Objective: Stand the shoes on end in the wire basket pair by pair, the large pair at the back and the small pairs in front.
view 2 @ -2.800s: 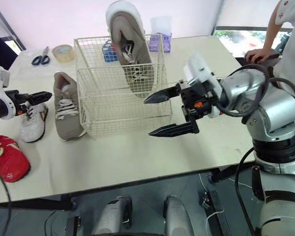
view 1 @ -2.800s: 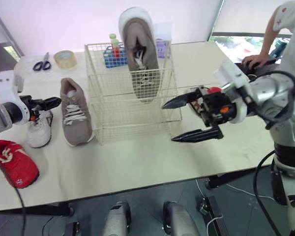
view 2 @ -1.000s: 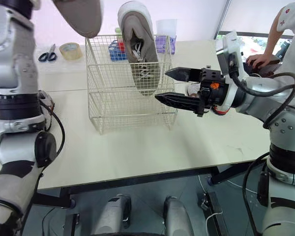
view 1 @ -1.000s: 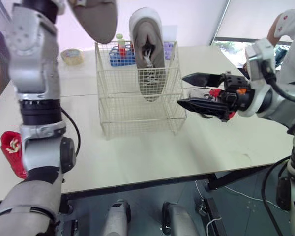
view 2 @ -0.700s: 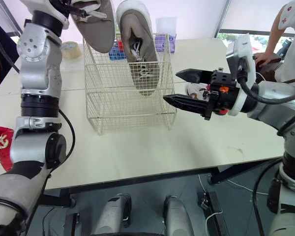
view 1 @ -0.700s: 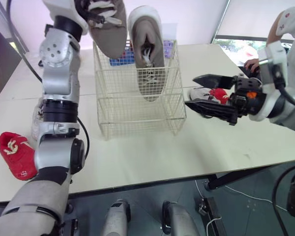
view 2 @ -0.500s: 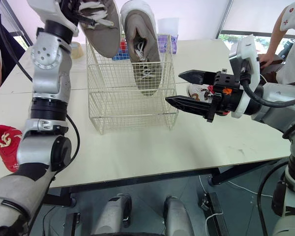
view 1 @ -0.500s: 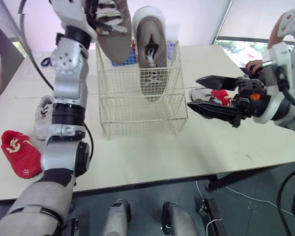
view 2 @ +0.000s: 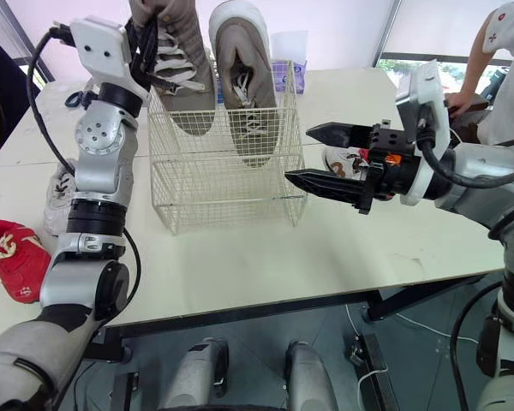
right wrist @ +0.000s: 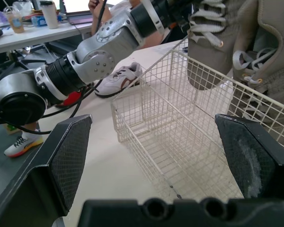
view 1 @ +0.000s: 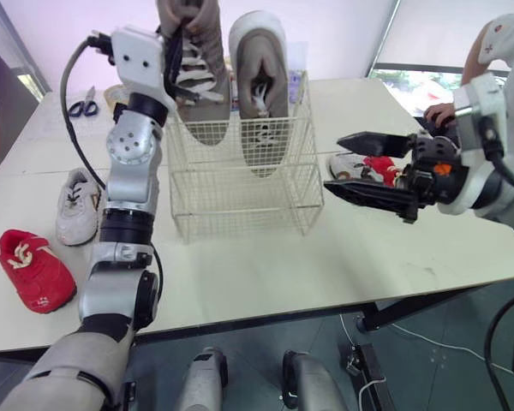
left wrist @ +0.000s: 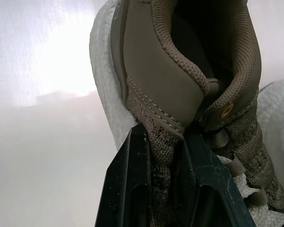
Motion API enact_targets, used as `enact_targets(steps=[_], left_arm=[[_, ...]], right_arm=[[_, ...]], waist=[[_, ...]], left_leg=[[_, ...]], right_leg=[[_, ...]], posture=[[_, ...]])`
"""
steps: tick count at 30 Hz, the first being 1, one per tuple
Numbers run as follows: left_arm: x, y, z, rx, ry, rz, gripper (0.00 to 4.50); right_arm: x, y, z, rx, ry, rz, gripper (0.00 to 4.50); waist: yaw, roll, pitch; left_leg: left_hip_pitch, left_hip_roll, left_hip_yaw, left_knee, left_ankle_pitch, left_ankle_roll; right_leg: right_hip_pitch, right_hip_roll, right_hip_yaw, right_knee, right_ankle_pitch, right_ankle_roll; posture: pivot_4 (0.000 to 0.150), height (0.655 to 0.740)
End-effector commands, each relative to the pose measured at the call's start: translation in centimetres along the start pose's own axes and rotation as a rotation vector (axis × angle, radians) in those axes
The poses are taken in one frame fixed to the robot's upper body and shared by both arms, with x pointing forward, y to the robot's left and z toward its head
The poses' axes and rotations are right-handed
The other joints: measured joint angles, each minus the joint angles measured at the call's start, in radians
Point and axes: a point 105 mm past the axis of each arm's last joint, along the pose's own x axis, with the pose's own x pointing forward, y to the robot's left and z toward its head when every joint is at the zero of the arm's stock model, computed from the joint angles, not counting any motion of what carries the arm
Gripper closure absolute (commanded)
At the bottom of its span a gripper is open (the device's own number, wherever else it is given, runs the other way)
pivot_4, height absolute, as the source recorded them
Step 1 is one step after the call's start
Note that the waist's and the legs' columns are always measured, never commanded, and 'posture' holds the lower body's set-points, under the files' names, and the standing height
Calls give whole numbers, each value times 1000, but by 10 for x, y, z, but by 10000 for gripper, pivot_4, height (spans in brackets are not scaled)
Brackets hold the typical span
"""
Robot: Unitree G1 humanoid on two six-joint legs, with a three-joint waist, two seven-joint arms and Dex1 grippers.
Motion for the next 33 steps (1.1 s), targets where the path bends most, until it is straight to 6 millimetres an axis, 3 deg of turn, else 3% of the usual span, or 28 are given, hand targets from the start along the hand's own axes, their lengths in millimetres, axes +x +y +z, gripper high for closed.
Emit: enact_targets(steps=[1,2,3,9,10,17,26,33], left_arm=[[1,1,10,-25,-18,-10,43020],[1,1,11,-35,-15,-13,43020],[0,-1,13,-48,-13,-19,32783],[-12,-7,10,-100,29,-23,3676],[-14,-7,10,-106,37,-18,669],[-24,-4,17,-120,56,7,669],[-55,-1,25,-197,133,15,669],[-71,0,37,-184,183,-70,669]], right_arm=[[0,0,8,-49,-33,4,0],[0,0,7,-49,-33,5,0],[1,1,6,-49,-33,6,0],[6,0,3,-47,-45,18,0],[7,-1,2,-48,-45,21,0],[13,-4,0,-54,-44,32,0],[18,-10,1,-46,-57,28,0],[20,-14,1,-28,-66,7,0]], waist=[[1,0,0],[1,0,0],[1,0,0],[3,0,0],[4,0,0],[2,0,0],[0,0,0],[1,0,0]], left_leg=[[0,0,0,0,0,0],[0,0,0,0,0,0],[0,0,0,0,0,0],[0,0,0,0,0,0],[0,0,0,0,0,0],[0,0,0,2,0,0],[0,0,-1,1,0,0],[1,0,-1,2,0,0]], right_leg=[[0,0,0,0,0,0],[0,0,0,0,0,0],[0,0,0,0,0,0],[0,0,0,0,0,0],[0,0,0,0,0,0],[1,1,2,0,0,0],[1,2,2,0,0,0],[2,3,3,1,0,0]], posture=[[1500,7400],[1500,7400],[1500,7400],[1500,7400],[1500,7400],[1500,7400],[1500,7400],[1500,7400]])
